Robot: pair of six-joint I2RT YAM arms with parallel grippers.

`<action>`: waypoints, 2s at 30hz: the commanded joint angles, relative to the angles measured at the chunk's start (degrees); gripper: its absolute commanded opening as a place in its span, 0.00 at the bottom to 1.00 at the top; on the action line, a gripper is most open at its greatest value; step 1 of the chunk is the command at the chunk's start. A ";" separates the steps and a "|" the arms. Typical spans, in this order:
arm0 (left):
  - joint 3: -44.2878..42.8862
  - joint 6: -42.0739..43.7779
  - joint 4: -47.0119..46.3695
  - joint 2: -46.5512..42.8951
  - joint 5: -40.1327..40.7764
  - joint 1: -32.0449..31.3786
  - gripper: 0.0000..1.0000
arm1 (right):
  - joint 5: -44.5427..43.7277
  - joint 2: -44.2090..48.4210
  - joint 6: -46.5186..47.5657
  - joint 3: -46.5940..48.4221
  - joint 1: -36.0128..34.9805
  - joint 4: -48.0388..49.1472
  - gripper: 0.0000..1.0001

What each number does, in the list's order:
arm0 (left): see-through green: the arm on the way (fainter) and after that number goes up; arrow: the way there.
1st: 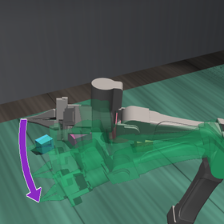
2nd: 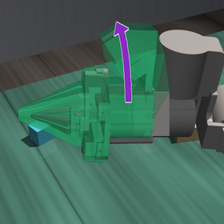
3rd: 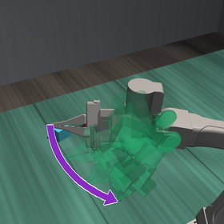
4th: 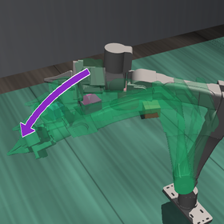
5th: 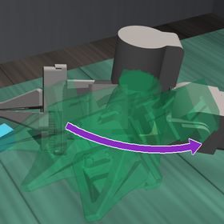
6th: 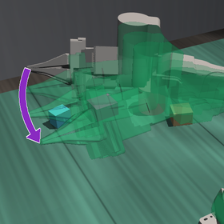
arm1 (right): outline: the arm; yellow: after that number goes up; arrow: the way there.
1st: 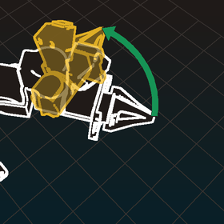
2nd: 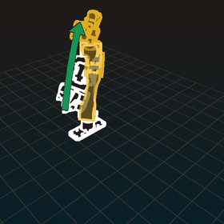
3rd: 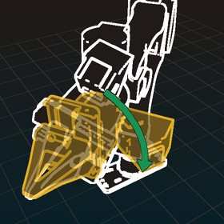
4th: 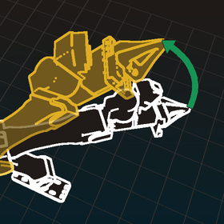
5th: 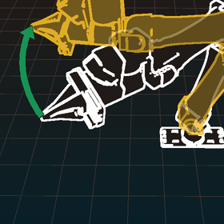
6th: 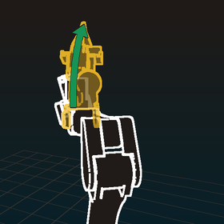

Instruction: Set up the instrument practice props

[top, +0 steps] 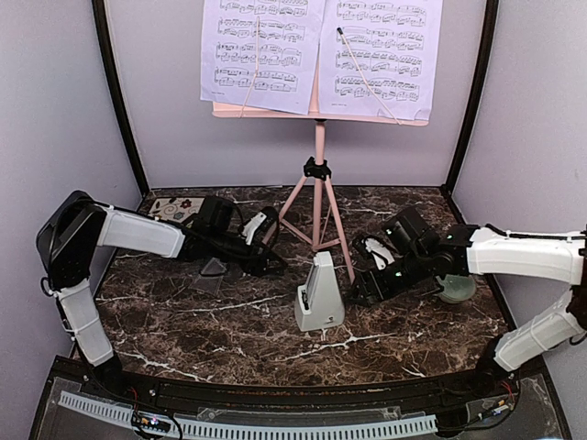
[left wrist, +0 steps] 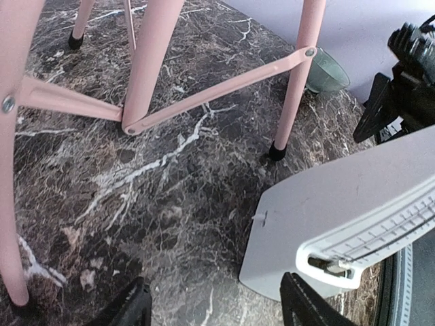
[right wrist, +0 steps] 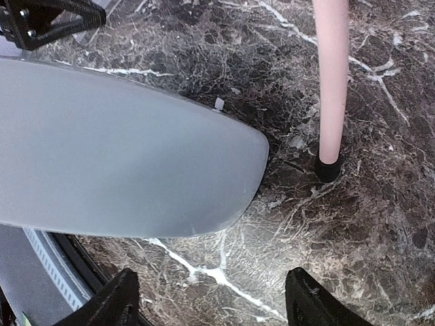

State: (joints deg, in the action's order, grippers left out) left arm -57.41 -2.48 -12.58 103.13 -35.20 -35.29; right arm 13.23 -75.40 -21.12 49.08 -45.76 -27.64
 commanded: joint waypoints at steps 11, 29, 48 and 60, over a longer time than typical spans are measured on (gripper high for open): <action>-6.12 3.14 -1.95 8.50 -5.82 -3.23 0.48 | -3.60 -12.60 -0.67 2.99 0.06 11.30 0.60; 14.66 -4.04 -10.52 -5.45 -5.20 -4.53 0.47 | -2.06 -19.14 4.63 11.51 2.59 10.62 0.68; 7.40 -4.88 -12.61 2.05 1.34 -4.44 0.49 | -1.55 -7.33 -4.05 -7.61 -4.60 19.38 0.37; 13.26 -1.35 -9.73 -2.07 -1.26 -4.53 0.48 | -0.29 -15.45 -4.76 -1.67 -4.67 24.99 0.26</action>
State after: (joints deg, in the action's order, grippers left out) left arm -47.66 -5.02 -23.42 105.30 -34.89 -39.55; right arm 12.19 -89.86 -25.23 44.23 -50.22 -7.44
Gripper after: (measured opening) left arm 0.484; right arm 0.259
